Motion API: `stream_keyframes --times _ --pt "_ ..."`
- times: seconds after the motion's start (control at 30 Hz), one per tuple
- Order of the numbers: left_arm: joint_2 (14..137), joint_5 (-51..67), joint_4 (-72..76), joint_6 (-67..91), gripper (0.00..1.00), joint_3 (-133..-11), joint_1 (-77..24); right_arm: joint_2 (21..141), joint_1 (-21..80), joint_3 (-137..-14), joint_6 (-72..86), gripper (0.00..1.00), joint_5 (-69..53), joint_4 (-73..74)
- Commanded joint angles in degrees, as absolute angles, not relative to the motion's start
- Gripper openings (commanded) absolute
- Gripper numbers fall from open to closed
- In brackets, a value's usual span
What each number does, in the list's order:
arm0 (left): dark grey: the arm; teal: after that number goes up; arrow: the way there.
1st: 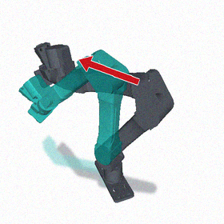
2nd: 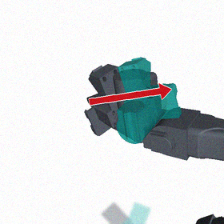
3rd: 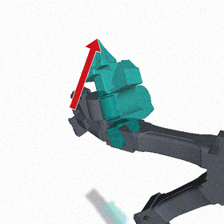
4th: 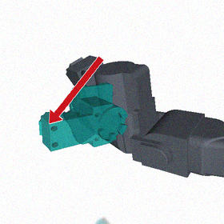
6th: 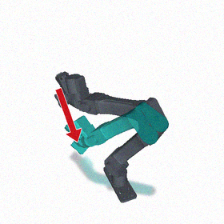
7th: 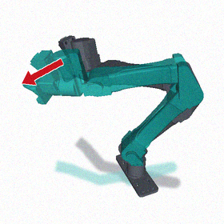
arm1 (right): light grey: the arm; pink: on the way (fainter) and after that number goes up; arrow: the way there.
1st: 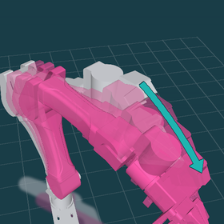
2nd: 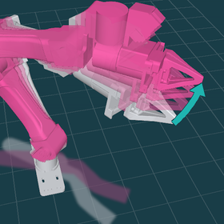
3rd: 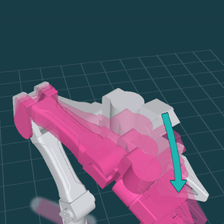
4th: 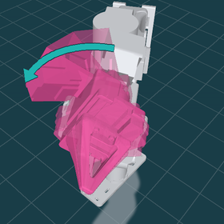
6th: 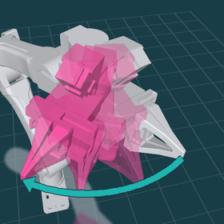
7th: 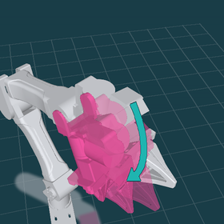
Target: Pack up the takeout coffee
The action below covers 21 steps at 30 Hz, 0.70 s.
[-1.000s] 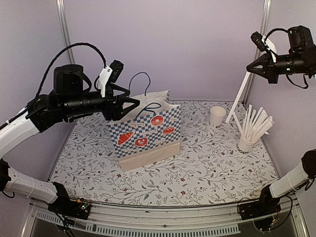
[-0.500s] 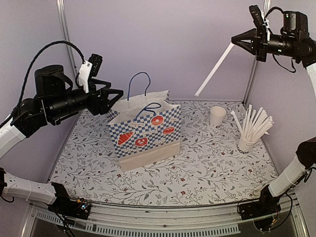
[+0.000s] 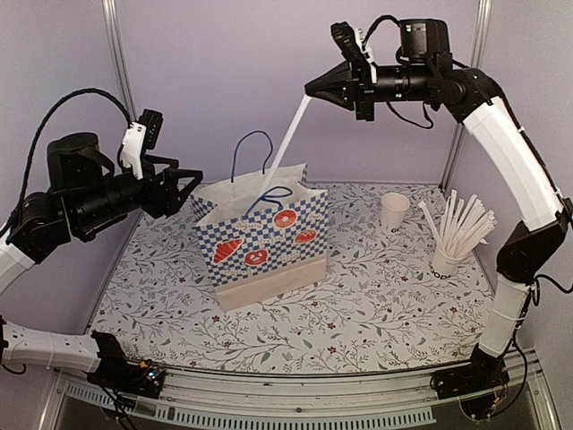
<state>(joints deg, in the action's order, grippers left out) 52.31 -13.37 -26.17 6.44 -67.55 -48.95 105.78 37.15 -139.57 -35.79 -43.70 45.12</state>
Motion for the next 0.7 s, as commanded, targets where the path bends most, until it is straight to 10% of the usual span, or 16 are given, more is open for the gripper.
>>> stream_keyframes --times 0.0,0.1,0.27,0.67 --pt "51.55 -14.17 -27.37 8.0 0.72 -65.83 -48.53 111.96 43.06 -140.32 -35.41 0.23 -37.5 38.16" --pt "51.56 -13.52 -27.33 8.44 0.72 -65.4 -48.56 114.99 45.45 -140.08 -35.3 0.65 -33.8 37.27" --pt "50.76 -14.61 -27.33 8.48 0.72 -63.99 -48.43 111.9 45.36 -134.67 -35.88 0.95 -28.83 37.31" --pt "51.48 -22.03 -25.9 9.98 0.84 -61.57 -43.51 81.6 27.34 -95.72 -32.43 0.99 -21.39 26.3"
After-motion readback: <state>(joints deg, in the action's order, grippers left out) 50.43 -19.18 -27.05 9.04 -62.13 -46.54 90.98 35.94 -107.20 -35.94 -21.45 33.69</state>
